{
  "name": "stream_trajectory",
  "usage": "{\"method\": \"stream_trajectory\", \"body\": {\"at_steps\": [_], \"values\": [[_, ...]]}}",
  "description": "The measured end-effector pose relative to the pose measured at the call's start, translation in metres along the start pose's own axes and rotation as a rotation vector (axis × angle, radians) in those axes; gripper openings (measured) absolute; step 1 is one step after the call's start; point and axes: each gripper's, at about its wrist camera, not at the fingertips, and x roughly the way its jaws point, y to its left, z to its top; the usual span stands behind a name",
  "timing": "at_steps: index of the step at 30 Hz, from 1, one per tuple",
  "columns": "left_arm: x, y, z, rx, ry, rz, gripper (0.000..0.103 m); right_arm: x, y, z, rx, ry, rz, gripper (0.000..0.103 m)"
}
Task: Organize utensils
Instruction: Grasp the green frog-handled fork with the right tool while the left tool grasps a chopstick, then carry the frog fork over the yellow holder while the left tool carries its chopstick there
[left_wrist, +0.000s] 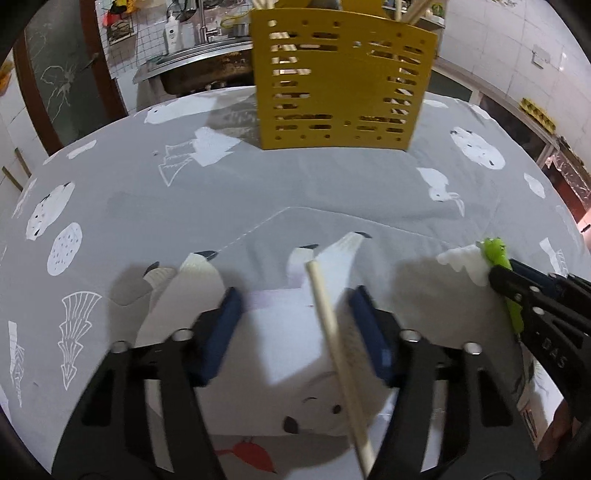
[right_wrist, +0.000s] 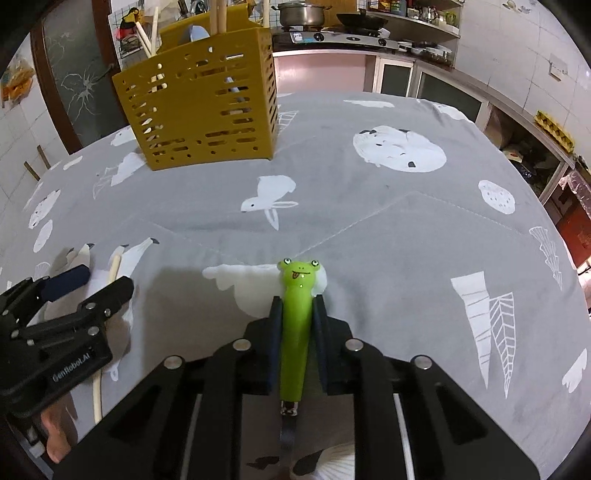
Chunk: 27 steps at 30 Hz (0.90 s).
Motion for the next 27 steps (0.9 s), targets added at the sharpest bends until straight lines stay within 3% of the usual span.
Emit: {"method": "stream_trajectory", "body": {"at_steps": [1, 3, 8, 16, 27], "values": [[0.000, -0.001, 0.001, -0.002, 0.005, -0.007, 0.044, 0.001, 0.000, 0.002, 0.000, 0.000, -0.001, 0.017], [0.000, -0.004, 0.004, -0.001, 0.018, -0.018, 0.025, 0.003, 0.000, 0.005, 0.003, 0.004, -0.003, 0.017], [0.004, -0.011, 0.012, 0.013, 0.035, -0.024, 0.009, 0.006, 0.004, 0.009, 0.005, 0.018, -0.022, 0.017], [0.001, -0.006, 0.021, 0.002, 0.018, -0.066, 0.005, -0.004, 0.001, 0.008, 0.036, -0.027, 0.007, 0.016], [-0.041, 0.009, 0.038, 0.021, -0.192, -0.013, 0.005, -0.053, 0.014, 0.022, 0.027, -0.267, -0.018, 0.016]]}}
